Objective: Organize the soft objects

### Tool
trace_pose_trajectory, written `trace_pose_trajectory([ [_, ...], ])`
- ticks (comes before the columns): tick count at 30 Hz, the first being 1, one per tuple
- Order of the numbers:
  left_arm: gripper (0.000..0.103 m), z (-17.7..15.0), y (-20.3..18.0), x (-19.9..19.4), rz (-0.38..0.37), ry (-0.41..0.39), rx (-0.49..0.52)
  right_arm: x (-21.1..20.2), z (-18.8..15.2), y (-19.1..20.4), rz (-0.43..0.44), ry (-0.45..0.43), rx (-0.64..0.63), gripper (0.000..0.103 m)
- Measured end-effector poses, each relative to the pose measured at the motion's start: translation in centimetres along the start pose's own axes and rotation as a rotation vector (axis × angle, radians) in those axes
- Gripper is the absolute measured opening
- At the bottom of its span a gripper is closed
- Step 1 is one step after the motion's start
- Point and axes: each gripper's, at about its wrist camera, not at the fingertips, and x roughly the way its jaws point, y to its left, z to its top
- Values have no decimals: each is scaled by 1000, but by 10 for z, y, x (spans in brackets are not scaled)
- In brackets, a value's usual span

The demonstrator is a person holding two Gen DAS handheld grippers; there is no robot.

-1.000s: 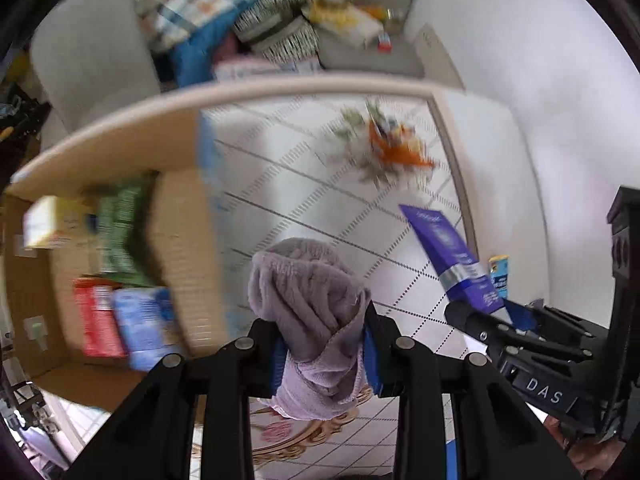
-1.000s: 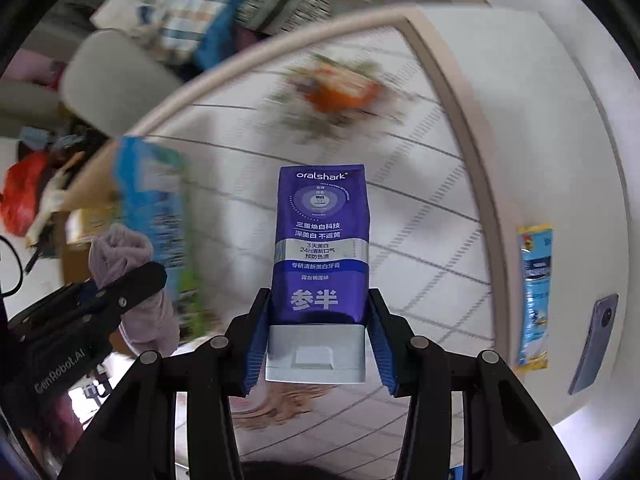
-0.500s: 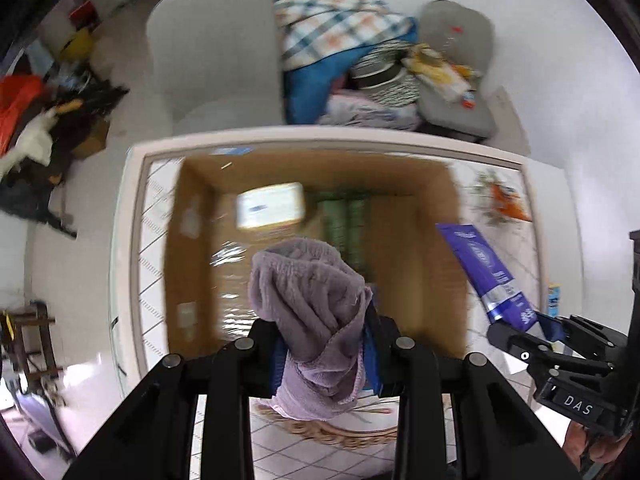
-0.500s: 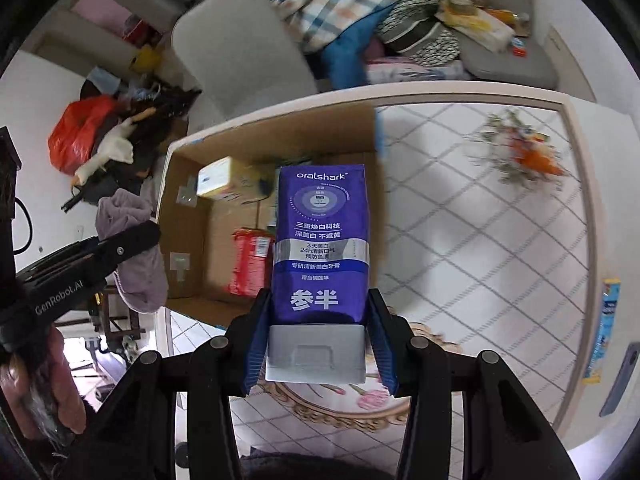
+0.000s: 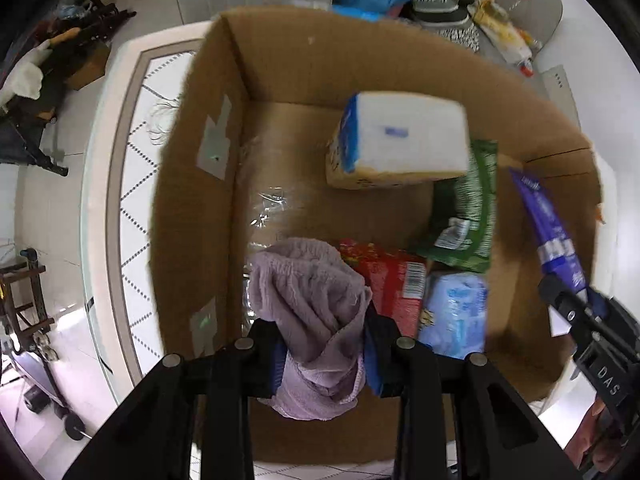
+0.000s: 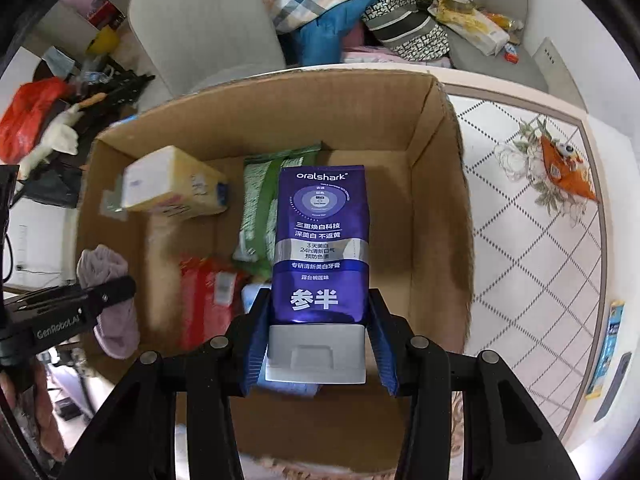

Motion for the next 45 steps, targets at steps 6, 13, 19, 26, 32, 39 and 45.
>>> trace_pose_trajectory([
  [6,35,10,-3,17,12,46,16,30,15,1,-62,-19,-4,49],
  [13,62,12,-3,18,6,82,-8,44,26,-5,-7,18,20,75],
  [19,83,1,-7,-10,6,11,2,14,26,-18,23,1,63,83],
  [26,98,-27,-13,-47,92,-113,24,-6,3,-18,-44,40,40,99],
  [32,98,-49,-20,-60,101,-184,19,-29,-27,-7,-62,20,17,103],
  [39,98,-85,-29,-92,124,-260,19,-63,-54,-1,-52,-27,14,103],
  [45,98,-114,-32,-127,101,-330,0,-101,-80,2,-46,-93,0,103],
])
